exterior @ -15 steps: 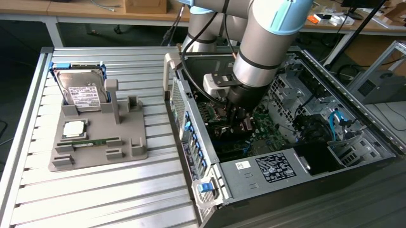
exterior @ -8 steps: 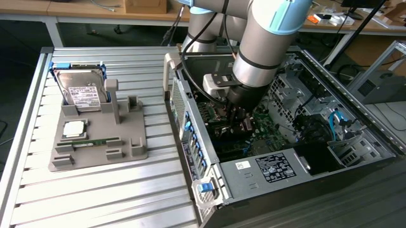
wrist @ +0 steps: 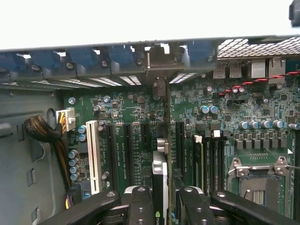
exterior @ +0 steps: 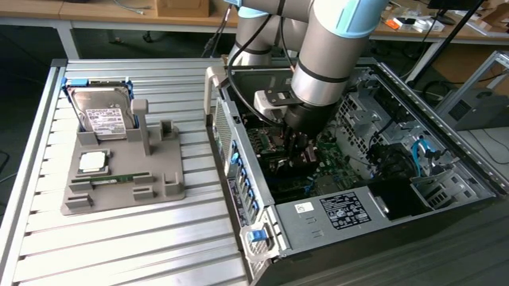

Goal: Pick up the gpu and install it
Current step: 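Insert the gpu into the slot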

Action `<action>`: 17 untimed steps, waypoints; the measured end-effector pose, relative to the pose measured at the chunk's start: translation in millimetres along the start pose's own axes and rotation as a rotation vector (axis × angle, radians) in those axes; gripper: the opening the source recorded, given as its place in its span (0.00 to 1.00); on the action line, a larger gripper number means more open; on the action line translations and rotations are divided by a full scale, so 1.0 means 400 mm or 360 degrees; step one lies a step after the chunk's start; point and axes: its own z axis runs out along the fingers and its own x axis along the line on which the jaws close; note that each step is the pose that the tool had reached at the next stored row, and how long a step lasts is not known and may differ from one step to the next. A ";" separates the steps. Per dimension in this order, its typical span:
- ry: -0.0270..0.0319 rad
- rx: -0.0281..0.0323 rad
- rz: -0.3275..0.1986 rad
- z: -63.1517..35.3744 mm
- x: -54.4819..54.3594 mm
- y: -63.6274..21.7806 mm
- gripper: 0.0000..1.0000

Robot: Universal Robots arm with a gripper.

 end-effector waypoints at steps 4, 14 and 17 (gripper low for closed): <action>-0.00004 0.00003 0.0000 0.000 -0.003 -0.002 0.27; 0.00114 0.00000 0.0000 0.000 -0.009 -0.002 0.27; 0.00107 0.00000 0.0000 0.001 -0.009 -0.003 0.27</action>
